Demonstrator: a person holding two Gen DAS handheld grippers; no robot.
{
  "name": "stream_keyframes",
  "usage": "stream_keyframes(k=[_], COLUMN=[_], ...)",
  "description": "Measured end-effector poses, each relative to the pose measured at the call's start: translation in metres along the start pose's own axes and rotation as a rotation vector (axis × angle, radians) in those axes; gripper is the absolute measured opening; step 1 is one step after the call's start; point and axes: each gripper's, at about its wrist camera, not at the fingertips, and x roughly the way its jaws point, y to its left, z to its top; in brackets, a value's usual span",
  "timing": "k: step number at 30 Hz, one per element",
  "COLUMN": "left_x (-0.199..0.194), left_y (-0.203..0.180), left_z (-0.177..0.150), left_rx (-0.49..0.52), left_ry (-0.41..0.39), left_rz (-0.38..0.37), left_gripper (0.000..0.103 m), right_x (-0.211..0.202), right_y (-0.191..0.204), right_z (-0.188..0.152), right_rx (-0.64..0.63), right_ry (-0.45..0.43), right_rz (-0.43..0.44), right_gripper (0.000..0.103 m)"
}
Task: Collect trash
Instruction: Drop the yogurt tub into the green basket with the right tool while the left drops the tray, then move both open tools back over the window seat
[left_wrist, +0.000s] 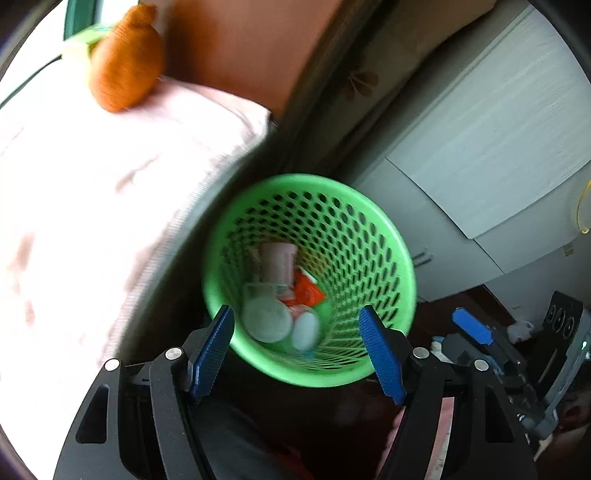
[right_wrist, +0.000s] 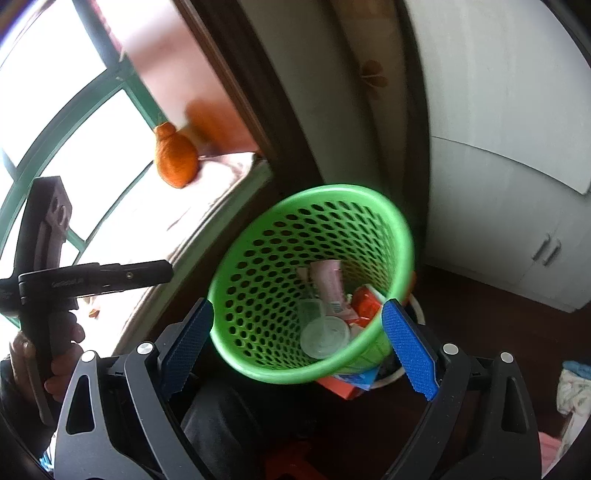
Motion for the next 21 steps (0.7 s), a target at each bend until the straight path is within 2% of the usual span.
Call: stream_keyframes(k=[10, 21], left_x=[-0.059, -0.115], left_y=[0.059, 0.155], left_z=[-0.015, -0.036], left_rx=[-0.062, -0.229], left_ry=[-0.132, -0.23], left_rz=[0.142, 0.315], left_gripper=[0.068, 0.068], right_x=[0.017, 0.035], right_y=[0.055, 0.108], right_z=[0.01, 0.016], right_rx=[-0.097, -0.19], right_ry=[0.025, 0.054], right_rz=[0.072, 0.139], right_gripper=[0.091, 0.092])
